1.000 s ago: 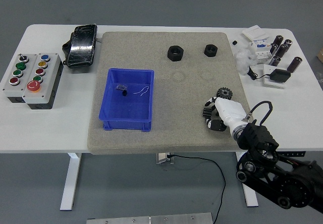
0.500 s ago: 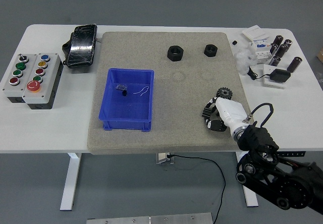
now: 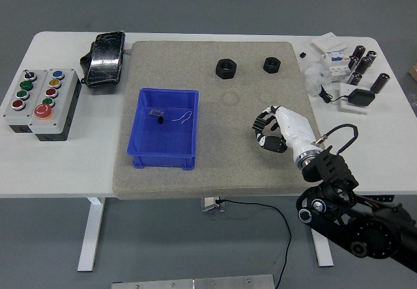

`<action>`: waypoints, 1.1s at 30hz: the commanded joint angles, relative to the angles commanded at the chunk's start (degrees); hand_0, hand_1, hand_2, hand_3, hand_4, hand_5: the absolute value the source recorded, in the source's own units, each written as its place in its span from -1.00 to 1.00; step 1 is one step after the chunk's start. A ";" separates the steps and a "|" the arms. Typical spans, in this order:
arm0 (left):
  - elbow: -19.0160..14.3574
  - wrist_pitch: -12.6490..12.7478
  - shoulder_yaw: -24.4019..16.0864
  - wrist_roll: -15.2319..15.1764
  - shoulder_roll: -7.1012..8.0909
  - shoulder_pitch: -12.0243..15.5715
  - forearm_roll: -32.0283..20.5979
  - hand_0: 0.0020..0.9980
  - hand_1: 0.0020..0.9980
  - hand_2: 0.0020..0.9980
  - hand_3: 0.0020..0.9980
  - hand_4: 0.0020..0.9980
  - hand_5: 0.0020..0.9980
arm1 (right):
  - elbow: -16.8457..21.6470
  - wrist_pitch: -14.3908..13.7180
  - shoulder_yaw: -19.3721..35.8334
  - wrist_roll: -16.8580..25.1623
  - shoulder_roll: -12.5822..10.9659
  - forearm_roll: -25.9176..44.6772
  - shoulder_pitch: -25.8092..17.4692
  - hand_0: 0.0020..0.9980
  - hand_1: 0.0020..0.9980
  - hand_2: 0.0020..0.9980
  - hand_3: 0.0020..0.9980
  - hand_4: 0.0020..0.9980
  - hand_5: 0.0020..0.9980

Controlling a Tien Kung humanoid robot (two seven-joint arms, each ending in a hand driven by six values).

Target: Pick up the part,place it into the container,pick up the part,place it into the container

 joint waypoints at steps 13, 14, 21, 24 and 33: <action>0.00 -0.12 -0.52 0.37 -0.48 -0.06 0.79 0.33 0.26 0.17 0.24 0.37 -0.01 | 1.58 -5.99 -6.90 12.51 9.99 13.22 4.81 -0.18 0.05 0.09 0.14 0.26 -1.00; 0.00 -0.12 -0.58 0.42 -0.48 -0.05 0.84 0.33 0.26 0.17 0.24 0.37 0.00 | 1.42 -5.77 -7.68 12.35 10.29 13.26 5.40 0.19 0.34 0.34 0.30 0.13 -1.00; 0.00 -0.14 -0.71 0.64 -0.39 -0.09 1.05 0.33 0.26 0.17 0.24 0.37 0.00 | -0.22 -2.26 -11.21 10.53 11.44 14.06 8.01 0.62 0.68 0.59 0.44 0.02 -0.67; 0.00 -0.18 -0.78 0.73 -0.39 -0.04 1.25 0.33 0.26 0.17 0.24 0.37 0.00 | -0.70 -0.87 -11.34 9.12 11.78 12.65 8.39 0.62 0.68 0.59 0.44 0.02 -0.67; 0.00 -0.18 -0.85 0.80 -0.48 0.01 1.33 0.33 0.26 0.17 0.24 0.37 0.00 | -0.90 -0.70 -11.55 8.37 12.21 11.06 8.65 0.67 0.72 0.61 0.46 0.13 -0.67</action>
